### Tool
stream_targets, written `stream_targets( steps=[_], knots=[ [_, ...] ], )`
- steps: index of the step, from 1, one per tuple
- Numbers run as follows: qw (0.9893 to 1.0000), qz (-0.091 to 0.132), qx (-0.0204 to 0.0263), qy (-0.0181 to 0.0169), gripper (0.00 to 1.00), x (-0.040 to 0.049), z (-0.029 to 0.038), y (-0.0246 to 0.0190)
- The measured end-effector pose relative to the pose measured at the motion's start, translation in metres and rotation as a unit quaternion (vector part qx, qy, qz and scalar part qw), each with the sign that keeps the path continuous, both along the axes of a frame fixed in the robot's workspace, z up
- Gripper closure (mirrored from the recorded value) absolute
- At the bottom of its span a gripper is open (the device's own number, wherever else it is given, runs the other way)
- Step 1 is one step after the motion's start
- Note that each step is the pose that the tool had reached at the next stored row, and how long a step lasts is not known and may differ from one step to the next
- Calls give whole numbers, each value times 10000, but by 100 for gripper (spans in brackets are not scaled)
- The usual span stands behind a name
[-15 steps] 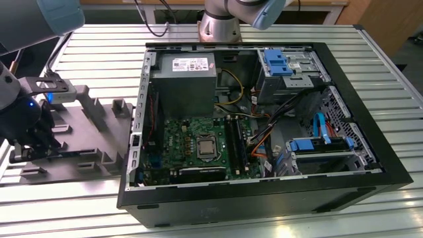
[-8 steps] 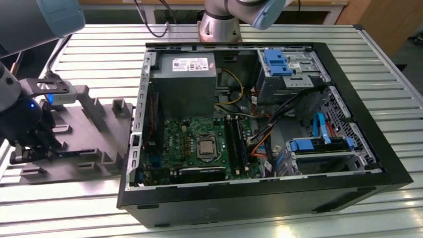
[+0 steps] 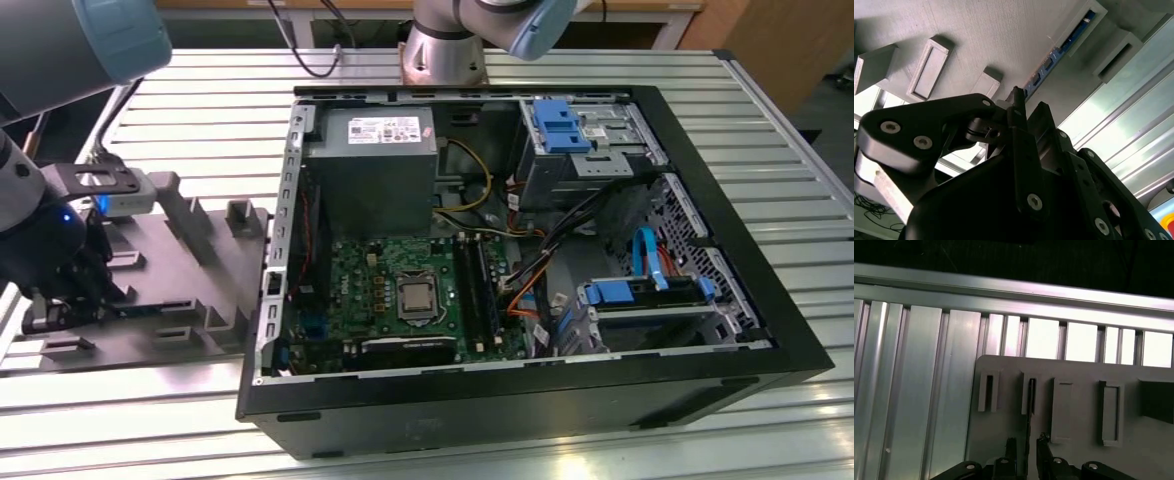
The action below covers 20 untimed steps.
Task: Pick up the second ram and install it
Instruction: 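Pick up the second ram and move it above second insertion slot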
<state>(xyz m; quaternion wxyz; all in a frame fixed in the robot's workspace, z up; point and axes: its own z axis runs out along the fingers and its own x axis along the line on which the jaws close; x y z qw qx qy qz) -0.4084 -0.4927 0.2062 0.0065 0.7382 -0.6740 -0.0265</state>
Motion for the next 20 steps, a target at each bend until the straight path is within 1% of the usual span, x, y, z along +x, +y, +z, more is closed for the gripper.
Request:
stream_targets(
  steps=[9, 19, 20],
  knots=[
    [10000, 0, 0, 1, 70, -1, -53, 0],
    [10000, 0, 0, 1, 70, -1, -60, 0],
    [10000, 0, 0, 1, 78, -1, -60, 0]
  ],
)
